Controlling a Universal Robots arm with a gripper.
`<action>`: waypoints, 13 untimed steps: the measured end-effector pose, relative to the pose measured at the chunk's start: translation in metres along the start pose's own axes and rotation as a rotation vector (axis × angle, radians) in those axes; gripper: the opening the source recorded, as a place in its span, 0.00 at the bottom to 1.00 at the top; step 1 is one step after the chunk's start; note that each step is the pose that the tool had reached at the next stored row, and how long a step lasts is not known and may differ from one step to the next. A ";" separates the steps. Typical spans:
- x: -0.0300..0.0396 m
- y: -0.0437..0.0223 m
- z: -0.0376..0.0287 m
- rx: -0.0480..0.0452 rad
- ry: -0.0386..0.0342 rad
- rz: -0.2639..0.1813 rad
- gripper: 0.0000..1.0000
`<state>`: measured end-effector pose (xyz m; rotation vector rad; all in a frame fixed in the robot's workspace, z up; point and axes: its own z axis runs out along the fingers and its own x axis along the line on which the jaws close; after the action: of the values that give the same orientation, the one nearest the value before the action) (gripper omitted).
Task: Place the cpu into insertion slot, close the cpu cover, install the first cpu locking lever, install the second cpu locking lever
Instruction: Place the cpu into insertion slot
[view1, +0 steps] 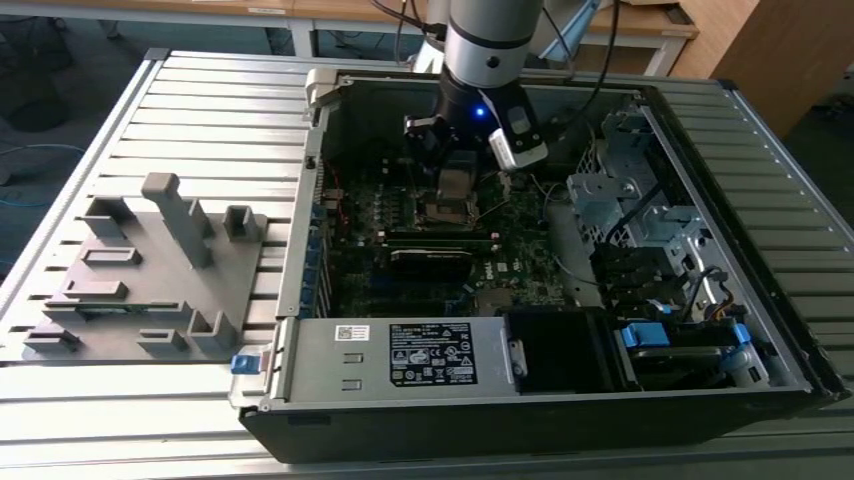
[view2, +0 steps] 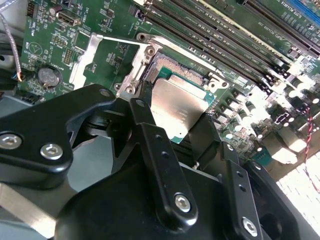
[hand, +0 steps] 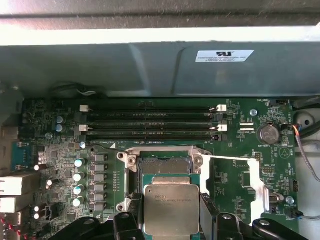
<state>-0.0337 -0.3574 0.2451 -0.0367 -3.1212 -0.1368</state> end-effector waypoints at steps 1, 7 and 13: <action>0.0002 -0.0001 0.0015 0.0000 0.0000 -0.001 0.54; 0.0005 -0.0009 0.0100 -0.0002 -0.0012 -0.008 0.54; 0.0005 -0.0012 0.0130 -0.0002 -0.0011 -0.009 0.54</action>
<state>-0.0345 -0.3574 0.2321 -0.0232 -3.1228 -0.1372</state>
